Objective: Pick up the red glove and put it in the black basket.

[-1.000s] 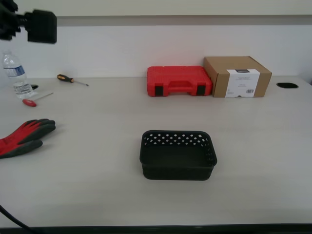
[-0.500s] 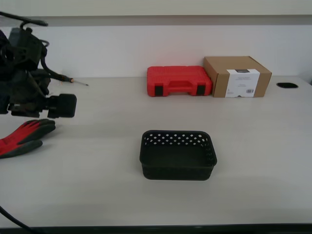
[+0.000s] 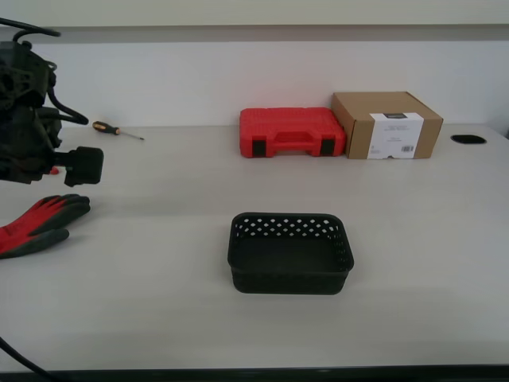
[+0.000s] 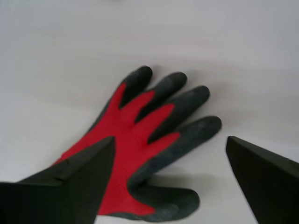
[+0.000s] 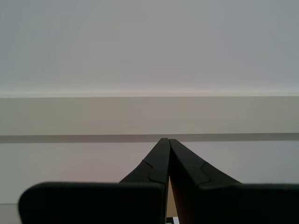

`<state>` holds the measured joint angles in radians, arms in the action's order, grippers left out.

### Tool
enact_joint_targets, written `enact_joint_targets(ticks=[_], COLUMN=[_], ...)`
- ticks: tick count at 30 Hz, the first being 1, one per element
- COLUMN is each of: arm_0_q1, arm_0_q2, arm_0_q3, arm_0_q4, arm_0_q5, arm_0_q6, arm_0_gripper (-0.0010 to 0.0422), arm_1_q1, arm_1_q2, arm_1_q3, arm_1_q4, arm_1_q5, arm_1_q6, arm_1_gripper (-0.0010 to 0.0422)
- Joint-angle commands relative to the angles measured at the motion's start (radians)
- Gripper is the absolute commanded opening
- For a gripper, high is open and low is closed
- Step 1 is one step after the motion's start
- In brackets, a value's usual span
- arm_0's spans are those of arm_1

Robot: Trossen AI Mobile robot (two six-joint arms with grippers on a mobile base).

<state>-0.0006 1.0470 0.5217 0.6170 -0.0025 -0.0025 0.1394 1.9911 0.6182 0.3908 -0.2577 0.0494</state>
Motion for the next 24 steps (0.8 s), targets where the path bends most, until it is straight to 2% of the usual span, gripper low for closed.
enact_joint_targets(ticks=[1, 3, 6, 8, 11, 13, 19, 22, 24], arm_0_q1=[0.001, 0.001, 0.001, 0.001, 0.001, 0.001, 0.001, 0.001, 0.001], arm_0_q2=[0.000, 0.000, 0.000, 0.000, 0.000, 0.000, 0.000, 0.000, 0.000], arm_0_q3=[0.002, 0.002, 0.002, 0.002, 0.002, 0.002, 0.002, 0.002, 0.002], arm_0_q4=[0.003, 0.003, 0.003, 0.003, 0.003, 0.003, 0.003, 0.002, 0.002], arm_0_q5=[0.000, 0.000, 0.000, 0.000, 0.000, 0.000, 0.000, 0.000, 0.000], arm_0_q6=[0.003, 0.003, 0.003, 0.003, 0.003, 0.003, 0.003, 0.003, 0.003], arm_0_gripper=[0.0000, 0.0000, 0.0000, 0.0000, 0.0000, 0.0000, 0.0000, 0.0000, 0.0000], arm_1_q1=[0.048, 0.083, 0.122, 0.138, 0.155, 0.162, 0.165, 0.167, 0.168], arm_1_q2=[0.000, 0.000, 0.000, 0.000, 0.014, 0.043, 0.268, 0.372, 0.427], arm_1_q3=[0.017, 0.024, 0.027, 0.027, 0.031, 0.049, 0.110, 0.135, 0.154], arm_1_q4=[0.000, 0.000, -0.002, 0.001, 0.009, -0.008, -0.041, -0.045, -0.046], arm_1_q5=[0.044, 0.086, 0.113, 0.107, 0.071, 0.044, 0.102, 0.141, 0.172], arm_1_q6=[0.031, 0.037, 0.039, 0.038, 0.038, 0.025, 0.016, 0.003, -0.018], arm_1_gripper=[0.0236, 0.0211, 0.0227, 0.0266, 0.0369, 0.0414, 0.0232, 0.0186, 0.0189])
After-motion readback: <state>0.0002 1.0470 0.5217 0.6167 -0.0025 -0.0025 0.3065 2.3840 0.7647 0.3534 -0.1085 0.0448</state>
